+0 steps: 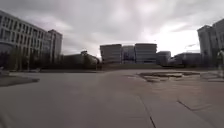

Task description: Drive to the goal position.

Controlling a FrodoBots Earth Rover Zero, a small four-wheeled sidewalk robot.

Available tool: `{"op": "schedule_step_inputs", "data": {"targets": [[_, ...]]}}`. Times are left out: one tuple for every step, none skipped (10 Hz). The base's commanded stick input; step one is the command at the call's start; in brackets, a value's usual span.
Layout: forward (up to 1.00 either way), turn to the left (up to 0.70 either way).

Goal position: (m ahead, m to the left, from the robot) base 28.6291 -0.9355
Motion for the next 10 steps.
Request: {"op": "schedule_step_inputs", "data": {"targets": [[1.0,0.05],[1.0,-0.17],[1.0,-0.4],[1.0,-0.1],[1.0,0.02],[1.0,0.06],[1.0,0.03],[1.0,0.0],[1.0,0.0],[1.0,0.0]]}}
